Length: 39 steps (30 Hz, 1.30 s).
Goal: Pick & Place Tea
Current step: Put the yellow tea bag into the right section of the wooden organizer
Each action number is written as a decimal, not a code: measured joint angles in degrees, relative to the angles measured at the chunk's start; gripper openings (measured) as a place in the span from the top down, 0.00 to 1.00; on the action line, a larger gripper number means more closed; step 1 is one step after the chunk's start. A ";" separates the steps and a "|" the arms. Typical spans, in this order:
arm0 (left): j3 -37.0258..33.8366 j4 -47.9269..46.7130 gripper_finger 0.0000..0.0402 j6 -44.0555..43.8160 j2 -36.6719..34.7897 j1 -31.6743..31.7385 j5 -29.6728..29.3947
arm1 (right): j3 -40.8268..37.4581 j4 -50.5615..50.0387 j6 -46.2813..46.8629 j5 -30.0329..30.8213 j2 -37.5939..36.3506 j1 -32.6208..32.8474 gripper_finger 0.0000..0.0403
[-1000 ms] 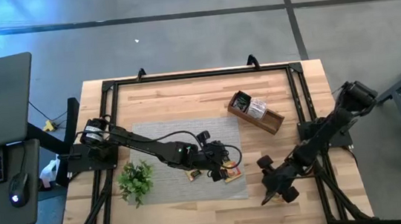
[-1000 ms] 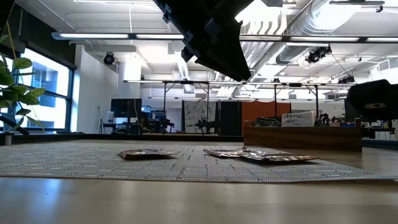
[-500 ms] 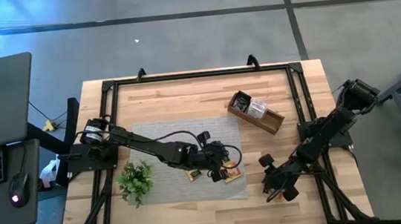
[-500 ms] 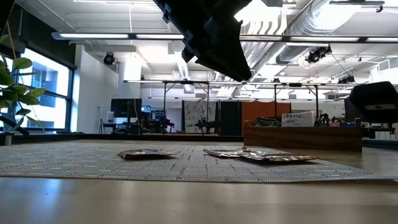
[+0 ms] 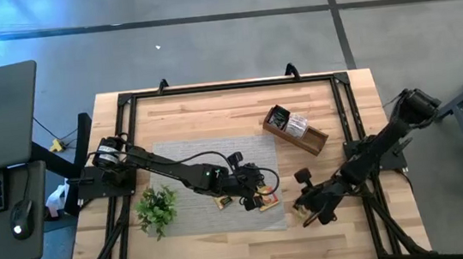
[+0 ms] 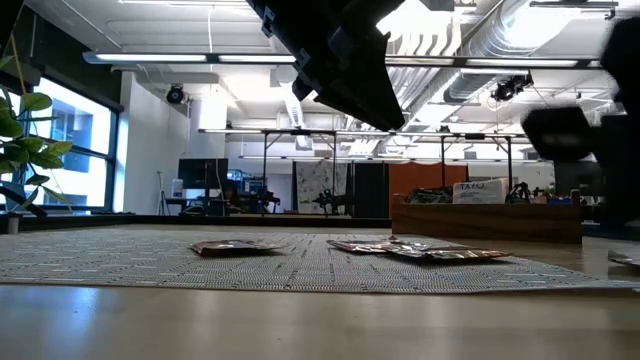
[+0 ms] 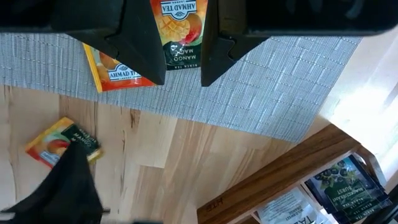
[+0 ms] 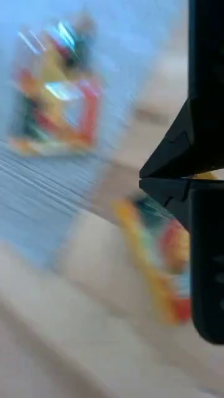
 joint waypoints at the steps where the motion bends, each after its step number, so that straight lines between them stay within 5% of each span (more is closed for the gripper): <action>1: 0.00 0.00 0.74 0.00 0.00 -0.01 0.01 | 0.52 -0.78 -0.44 1.71 -1.49 -0.33 0.99; 7: 0.00 0.00 0.74 -0.01 0.02 0.01 0.08 | 0.65 -10.28 3.47 13.85 -8.59 -3.59 0.99; 11: 0.00 0.00 0.74 0.02 0.02 0.02 0.08 | 0.67 -12.98 6.84 4.04 -11.08 -5.43 0.97; 17: 0.00 0.02 0.74 0.01 0.02 0.00 0.08 | 0.69 -3.01 10.29 -12.63 -11.43 -4.30 0.91; 29: -0.02 0.04 0.74 0.00 0.02 -0.01 0.08 | -4.60 -2.92 22.56 -5.07 -9.16 -2.94 0.54; 39: -0.02 0.04 0.74 0.02 0.02 -0.01 0.08 | -10.74 12.89 24.17 -4.94 -1.69 -5.27 0.49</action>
